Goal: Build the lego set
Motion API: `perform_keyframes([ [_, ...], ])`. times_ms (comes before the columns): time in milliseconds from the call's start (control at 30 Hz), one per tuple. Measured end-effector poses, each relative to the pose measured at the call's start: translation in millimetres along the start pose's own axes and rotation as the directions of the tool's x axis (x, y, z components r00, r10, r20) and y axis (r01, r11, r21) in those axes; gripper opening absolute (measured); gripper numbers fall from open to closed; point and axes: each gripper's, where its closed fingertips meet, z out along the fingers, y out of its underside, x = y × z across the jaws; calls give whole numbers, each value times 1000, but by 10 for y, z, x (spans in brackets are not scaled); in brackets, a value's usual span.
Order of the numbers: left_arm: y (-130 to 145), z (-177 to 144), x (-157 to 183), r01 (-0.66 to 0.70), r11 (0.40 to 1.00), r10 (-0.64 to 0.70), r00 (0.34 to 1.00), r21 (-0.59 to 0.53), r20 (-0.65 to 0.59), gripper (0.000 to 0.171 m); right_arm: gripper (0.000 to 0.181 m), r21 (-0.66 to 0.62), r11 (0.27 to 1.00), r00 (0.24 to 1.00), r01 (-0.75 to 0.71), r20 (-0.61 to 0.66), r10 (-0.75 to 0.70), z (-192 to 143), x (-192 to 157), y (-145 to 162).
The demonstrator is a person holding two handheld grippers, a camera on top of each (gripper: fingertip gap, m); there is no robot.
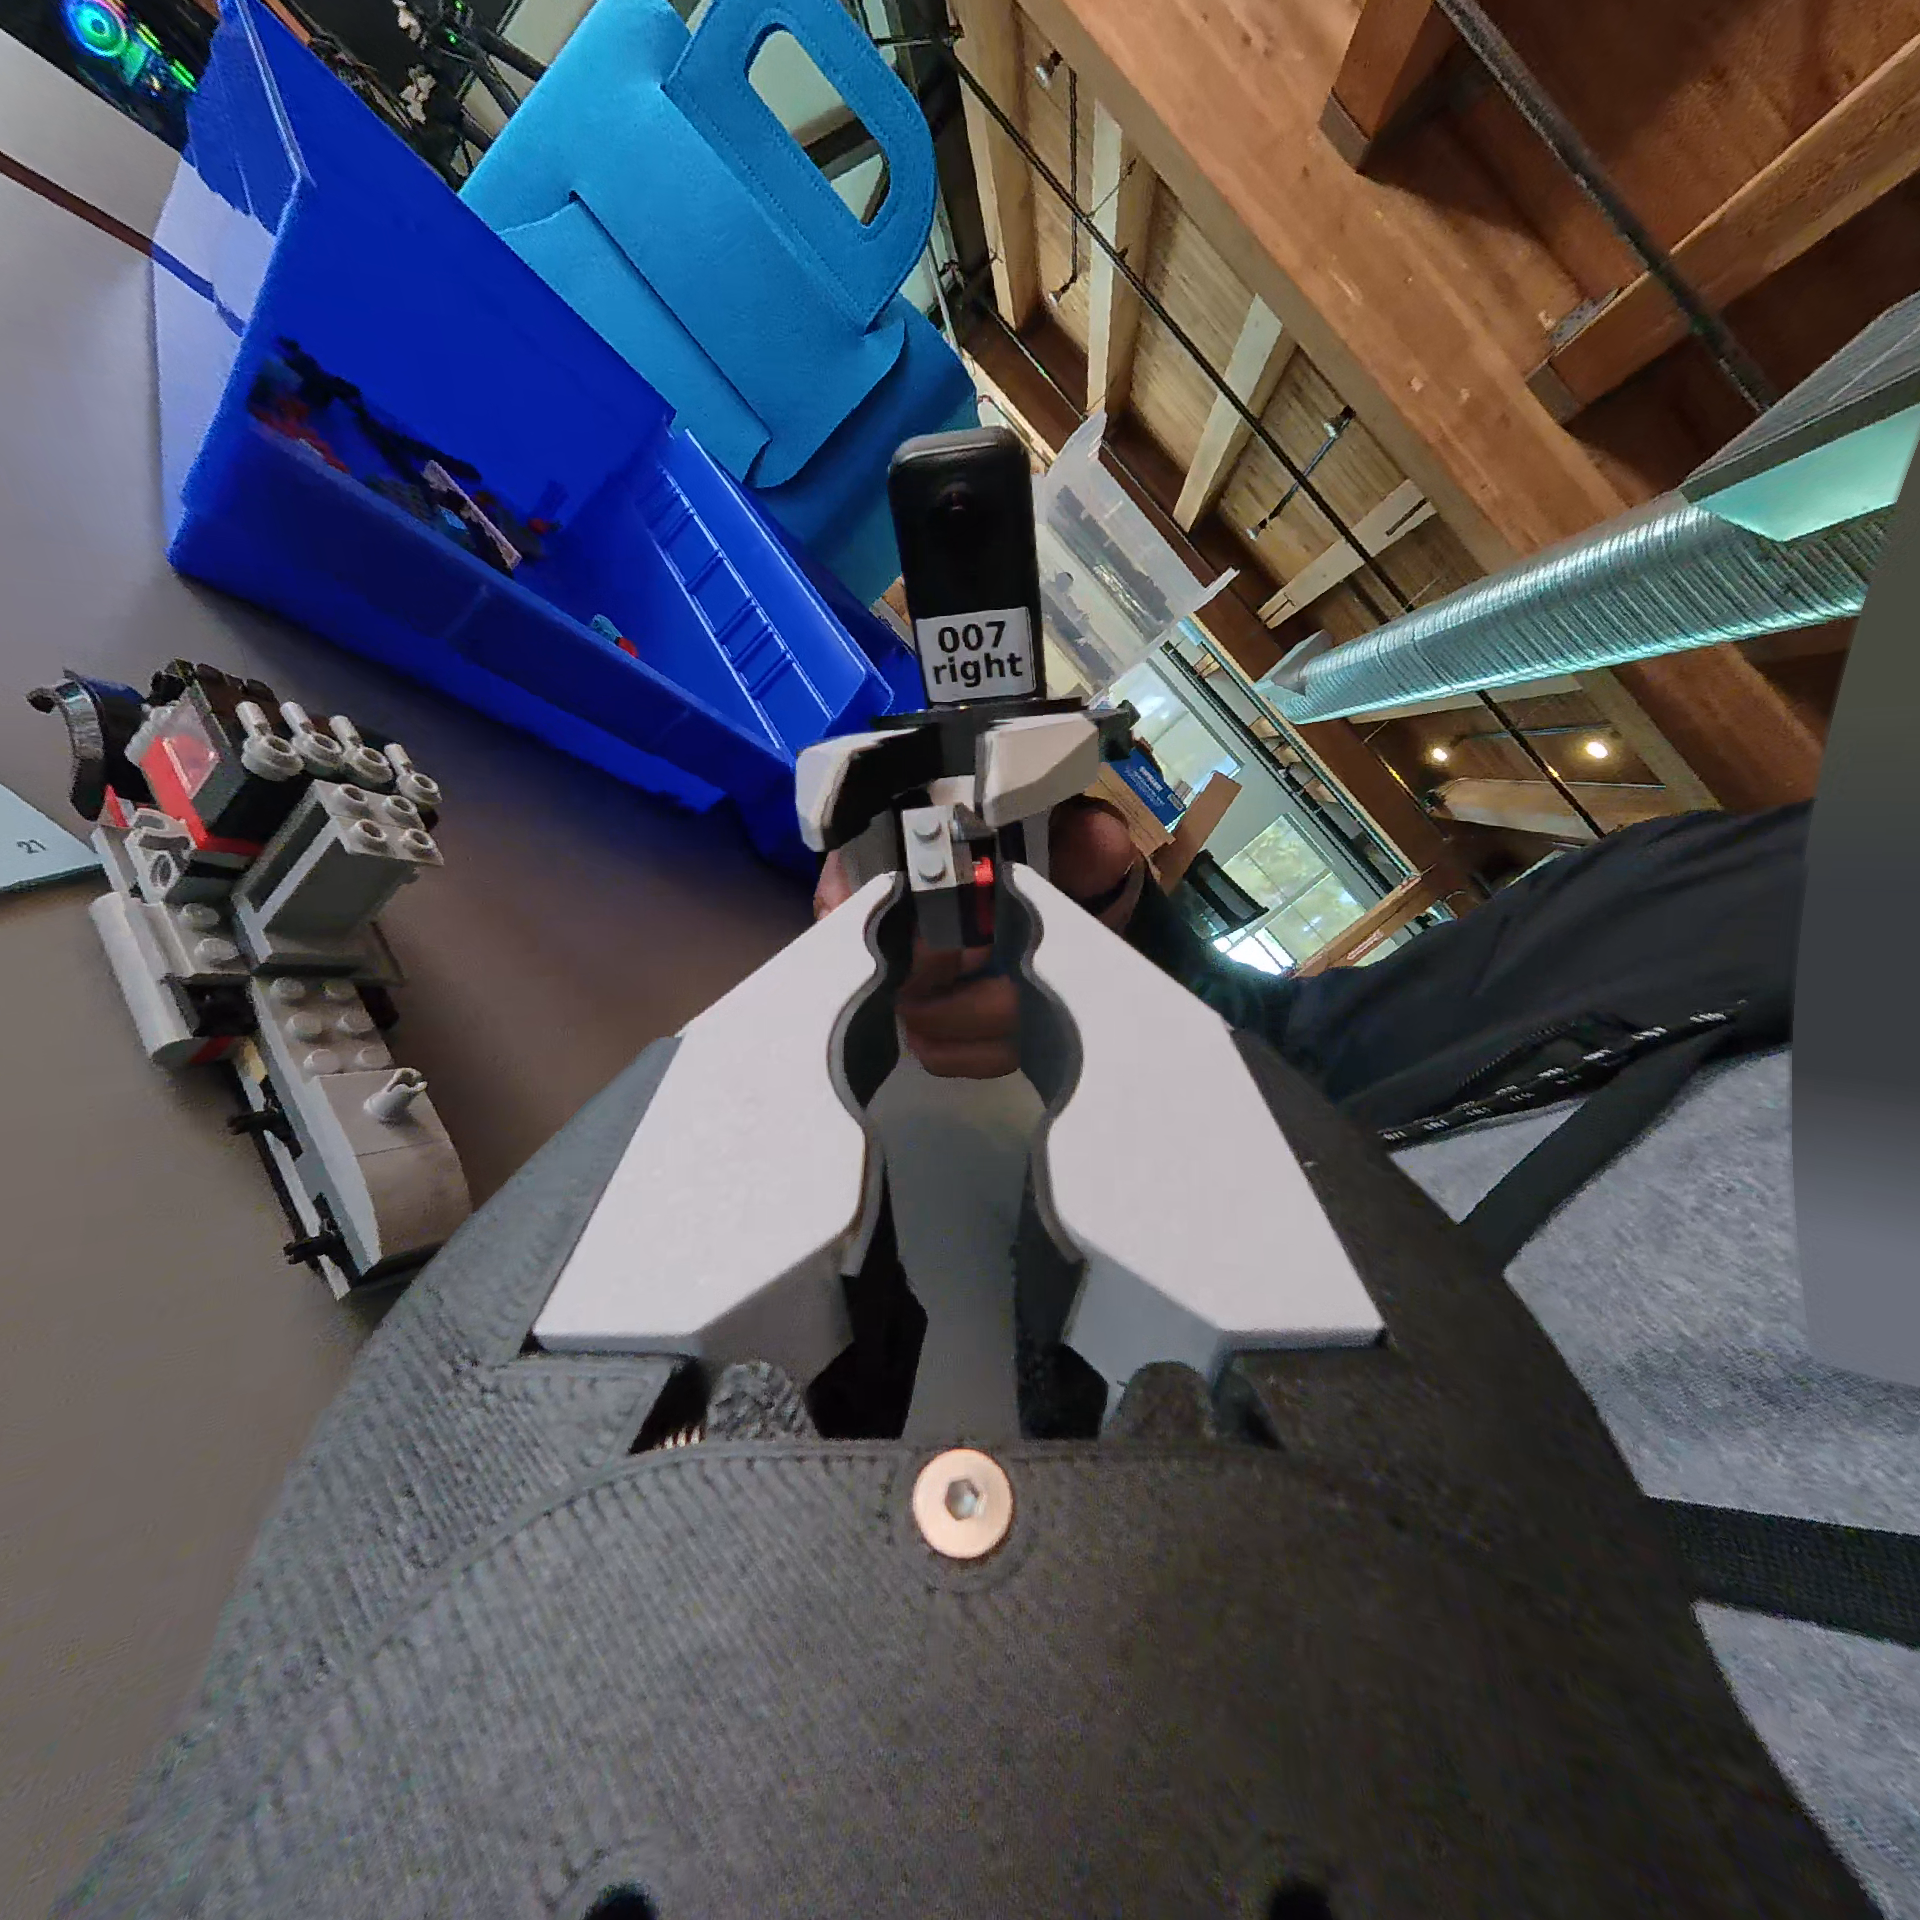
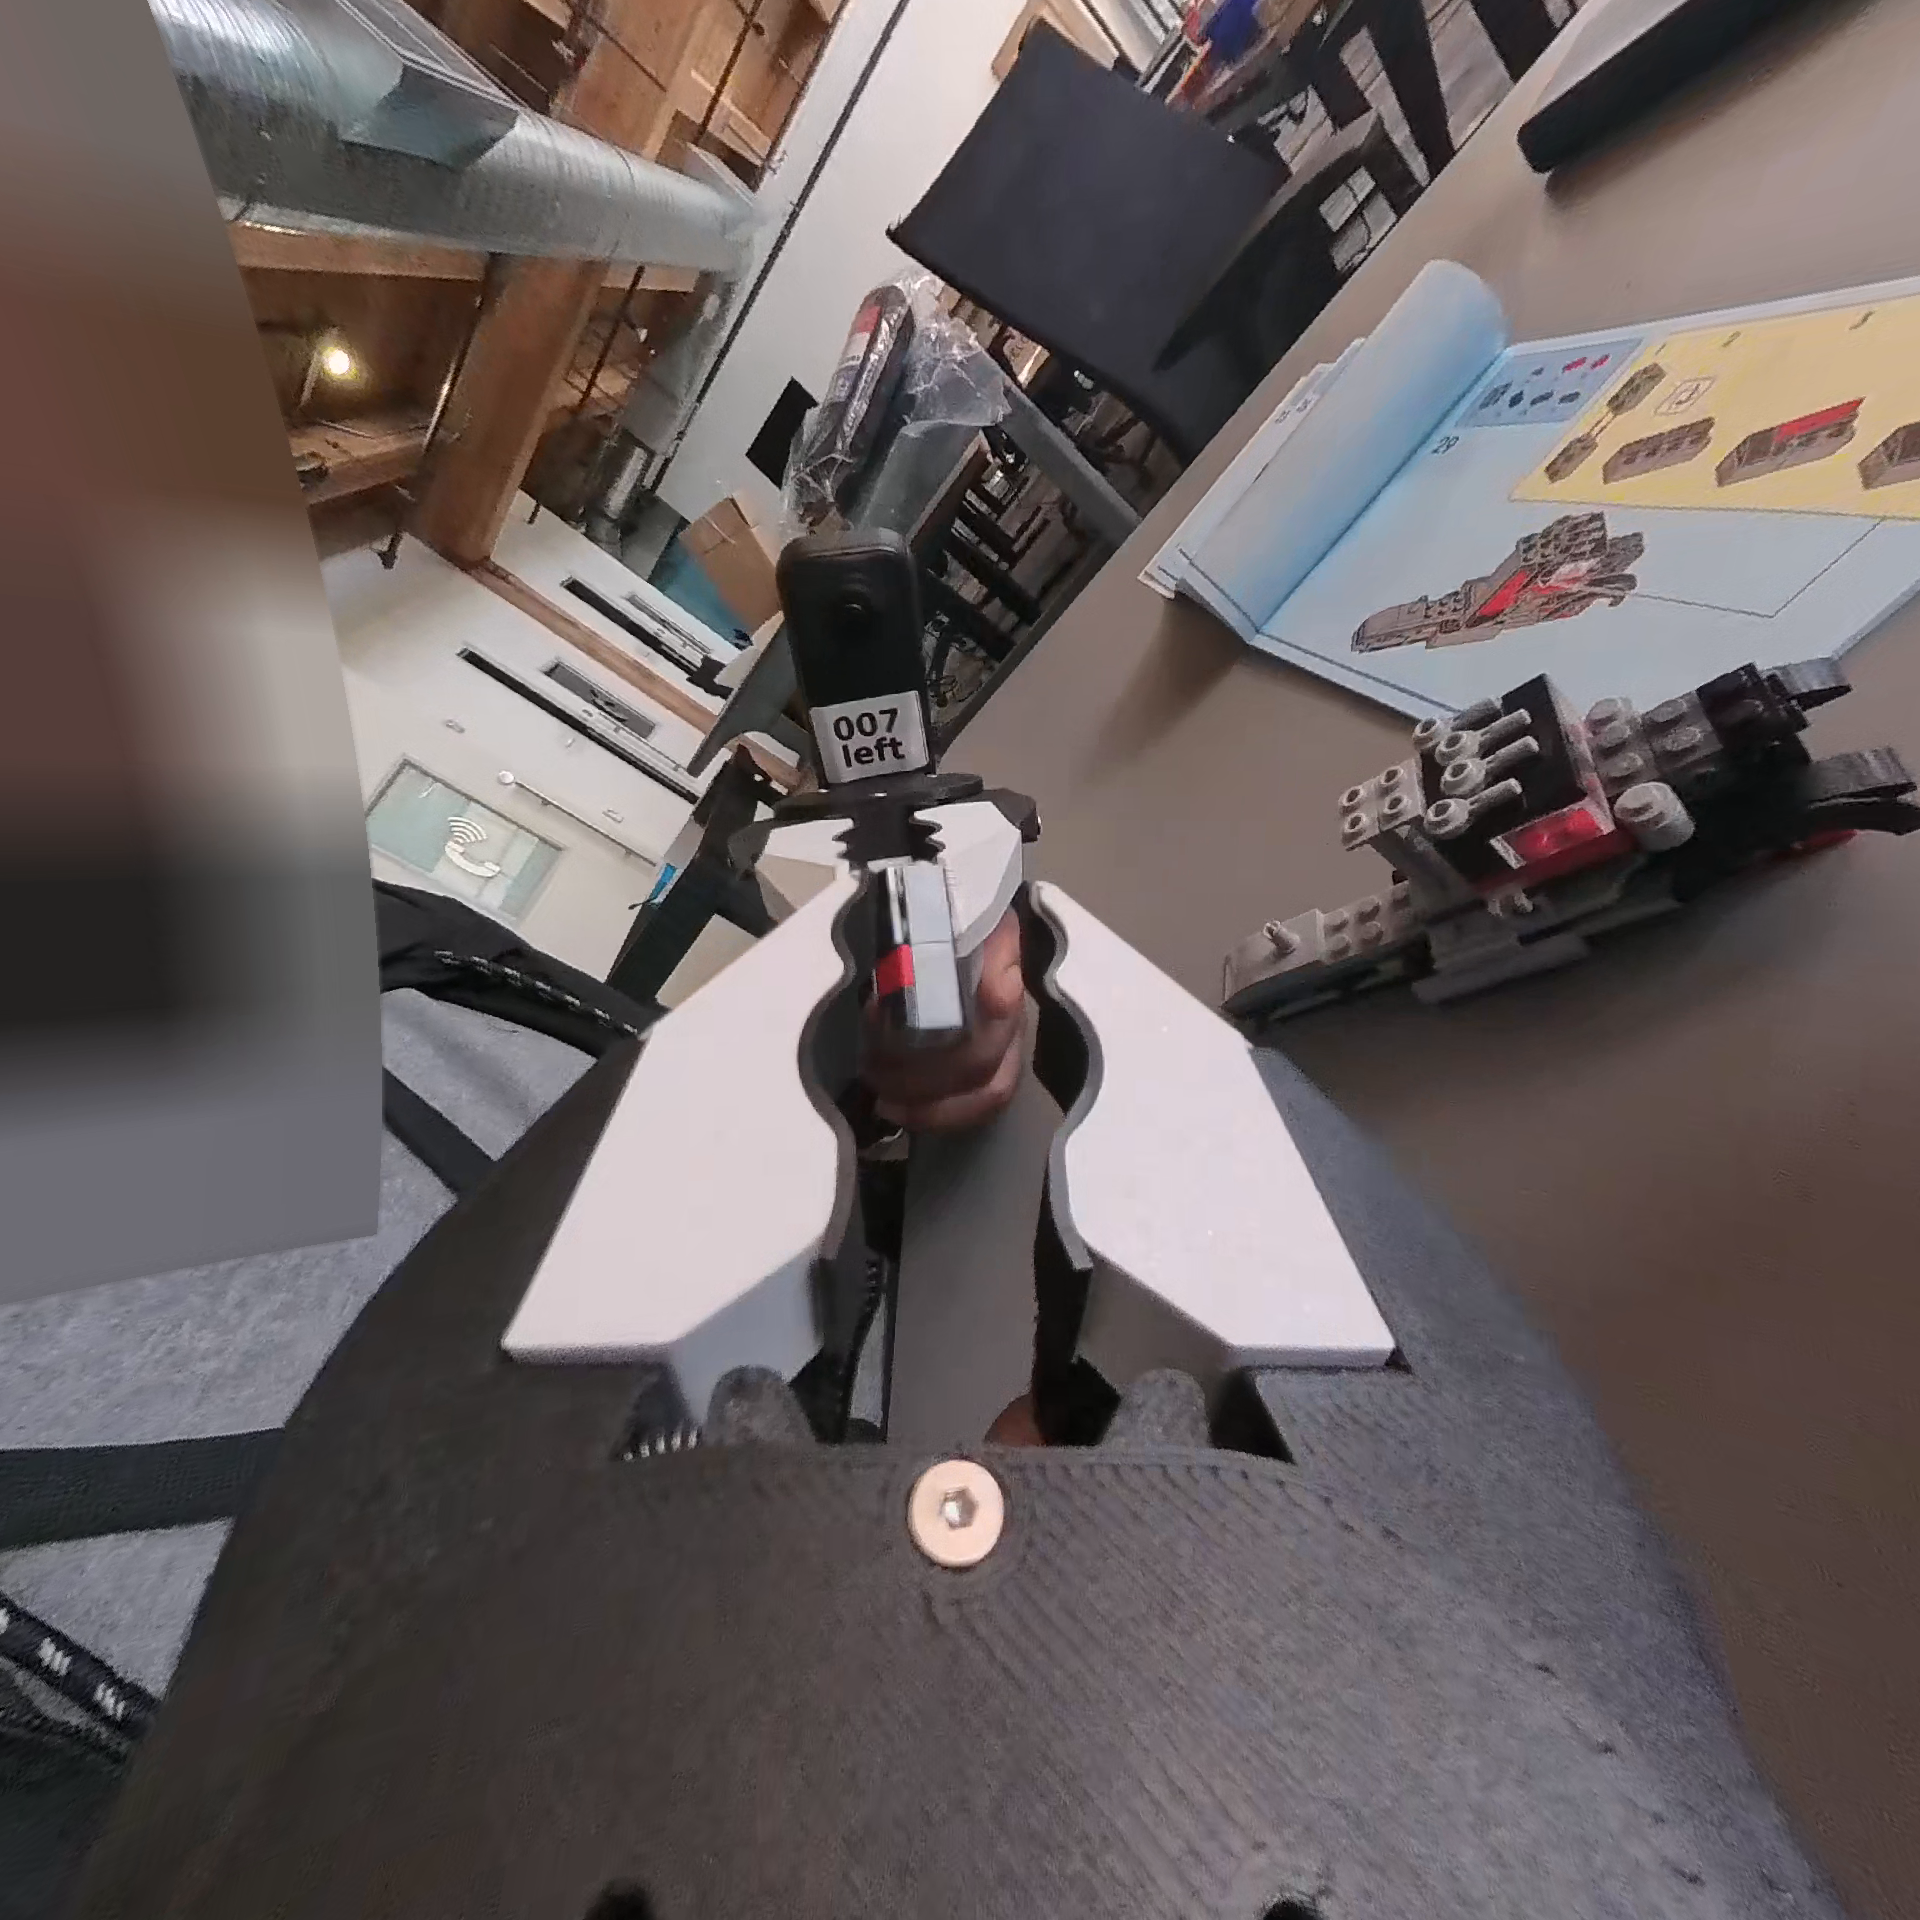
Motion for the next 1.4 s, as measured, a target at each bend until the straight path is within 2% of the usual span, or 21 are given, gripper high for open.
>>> perform_keyframes([
  [300, -1, -8, -14, -79, 997, 79, 996, -16, 33, 15, 15, 3, 1000, 999, -14, 43, 14, 0, -50, 31],
  [500, -4, -6, 13, -134, 991, 135, 990, -30, 42, 15, 15, 21, 1000, 998, -10, 60, 9, -3, -76, 33],
  [1133, 13, -6, 24, -165, 985, 167, 985, -52, 36, 16, 13, 60, 996, 997, 69, 26, -71, -11, -63, 54],
  [1333, -2, -21, 31, -141, 990, 141, 990, 4, -8, 15, 12, 91, 993, 997, 73, 22, -75, -11, -86, 6],
  [1400, -44, -44, 39, -151, 988, 151, 988, 33, -13, 15, 22, 130, 989, 997, 63, 33, -68, -50, -104, -43],
])
